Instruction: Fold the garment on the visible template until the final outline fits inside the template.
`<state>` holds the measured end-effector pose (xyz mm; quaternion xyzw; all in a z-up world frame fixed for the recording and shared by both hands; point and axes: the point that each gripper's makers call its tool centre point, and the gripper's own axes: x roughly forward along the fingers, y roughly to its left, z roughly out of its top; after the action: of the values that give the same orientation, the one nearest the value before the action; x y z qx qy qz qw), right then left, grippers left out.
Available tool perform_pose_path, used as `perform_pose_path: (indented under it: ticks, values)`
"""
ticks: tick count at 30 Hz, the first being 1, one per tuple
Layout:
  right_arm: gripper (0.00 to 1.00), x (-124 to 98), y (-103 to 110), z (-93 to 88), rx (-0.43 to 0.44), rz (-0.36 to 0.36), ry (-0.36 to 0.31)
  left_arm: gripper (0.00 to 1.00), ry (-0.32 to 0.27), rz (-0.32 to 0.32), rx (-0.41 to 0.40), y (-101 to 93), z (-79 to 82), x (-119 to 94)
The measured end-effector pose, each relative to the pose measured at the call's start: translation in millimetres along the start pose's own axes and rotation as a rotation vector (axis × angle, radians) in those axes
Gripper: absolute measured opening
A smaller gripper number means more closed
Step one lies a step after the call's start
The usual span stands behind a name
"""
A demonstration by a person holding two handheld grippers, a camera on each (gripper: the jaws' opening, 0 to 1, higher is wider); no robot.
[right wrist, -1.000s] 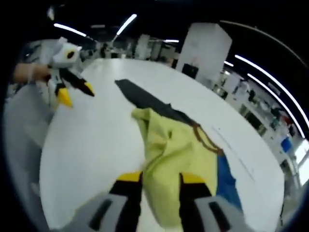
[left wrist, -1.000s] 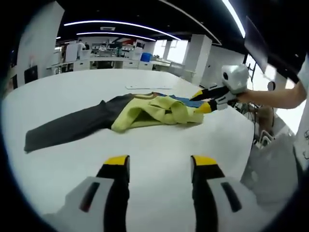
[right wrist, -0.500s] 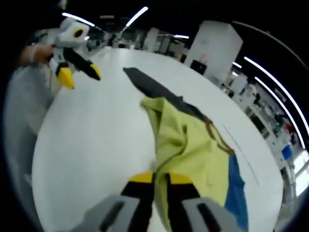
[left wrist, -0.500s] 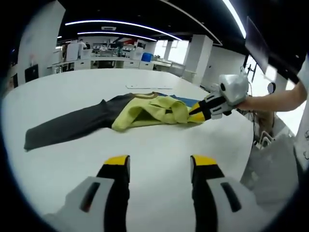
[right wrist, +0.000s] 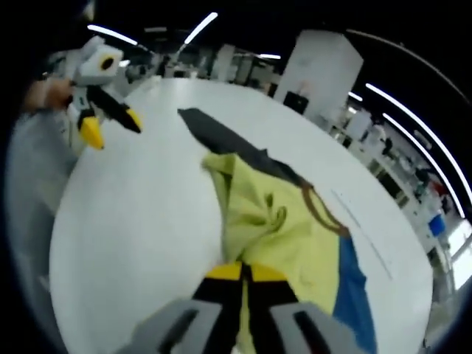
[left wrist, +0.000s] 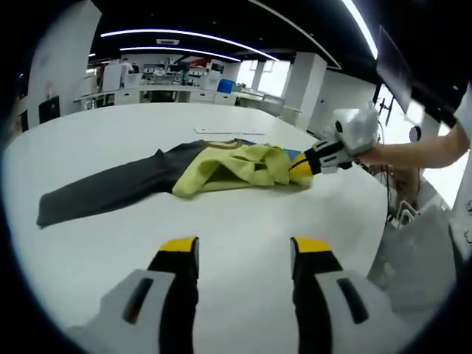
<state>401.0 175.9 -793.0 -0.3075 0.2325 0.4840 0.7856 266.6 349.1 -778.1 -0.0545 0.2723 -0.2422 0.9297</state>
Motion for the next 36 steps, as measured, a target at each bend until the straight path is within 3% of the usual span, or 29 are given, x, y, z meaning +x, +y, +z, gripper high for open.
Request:
perform_pose_path:
  ticks: [6,12,26,30,36]
  values:
    - [0.0,-3.7,-30.3,-4.3,0.044,-0.036,0.008,0.46,0.002,-0.003,0.002,-2.0,0.1,0.8]
    - [0.0,-4.3,-43.7,-12.8,0.097,-0.054,0.017,0.46,-0.001,0.002,-0.002,-1.5,0.4,-0.4]
    - [0.02,-3.5,-37.6,-8.8,0.124,-0.043,0.011,0.46,0.0,0.0,-0.002,-0.3,-0.6,-0.4]
    - [0.06,-10.2,-39.7,-8.5,0.167,-0.06,-0.004,0.46,0.003,-0.004,0.0,-2.1,-0.7,0.2]
    - [0.14,-17.1,-22.3,-2.8,0.253,-0.025,-0.047,0.47,0.005,-0.008,0.002,-1.6,-1.6,1.0]
